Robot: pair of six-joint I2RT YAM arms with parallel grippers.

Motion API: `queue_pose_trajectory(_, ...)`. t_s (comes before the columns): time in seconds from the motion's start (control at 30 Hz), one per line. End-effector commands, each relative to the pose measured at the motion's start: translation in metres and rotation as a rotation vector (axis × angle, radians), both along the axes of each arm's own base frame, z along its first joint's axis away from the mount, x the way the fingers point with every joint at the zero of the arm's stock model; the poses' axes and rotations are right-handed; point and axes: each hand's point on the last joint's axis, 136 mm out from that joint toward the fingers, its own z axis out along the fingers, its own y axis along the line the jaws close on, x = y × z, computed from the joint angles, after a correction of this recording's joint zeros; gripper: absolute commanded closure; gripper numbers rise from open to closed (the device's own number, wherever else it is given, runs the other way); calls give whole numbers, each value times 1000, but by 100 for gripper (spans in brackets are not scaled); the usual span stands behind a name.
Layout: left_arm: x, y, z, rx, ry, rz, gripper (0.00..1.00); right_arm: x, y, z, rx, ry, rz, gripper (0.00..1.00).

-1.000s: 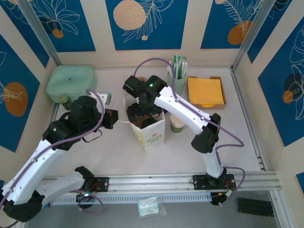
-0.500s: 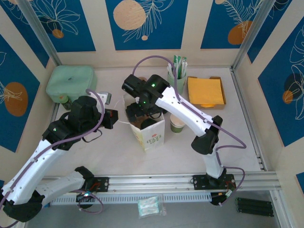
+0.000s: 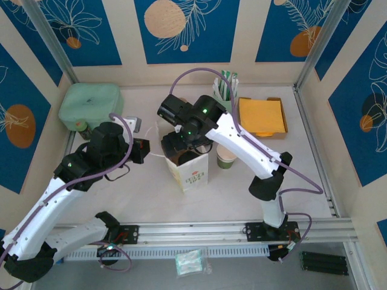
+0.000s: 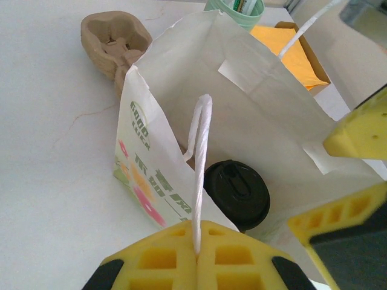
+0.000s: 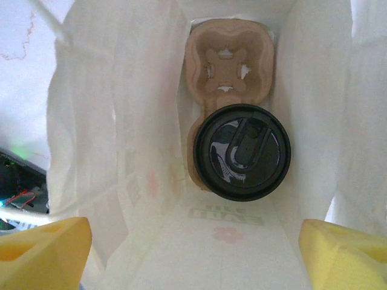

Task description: Pack the takeout coffee

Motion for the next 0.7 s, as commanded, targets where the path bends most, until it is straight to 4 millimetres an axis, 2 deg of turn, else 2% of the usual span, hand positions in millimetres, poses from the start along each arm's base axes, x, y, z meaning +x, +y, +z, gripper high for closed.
queue_pose_trajectory(0.0,1,5,4,7,-16,18,100,-13,-9,18,21,-10,-4,11)
queue_pose_trajectory(0.37,3,5,9,3,-30,20,100,-32,-13,23,8,-20,20,13)
queue_pose_trajectory(0.67,5,3,13,1,-38,20,100,-38,-17,34,33,-37,21,13)
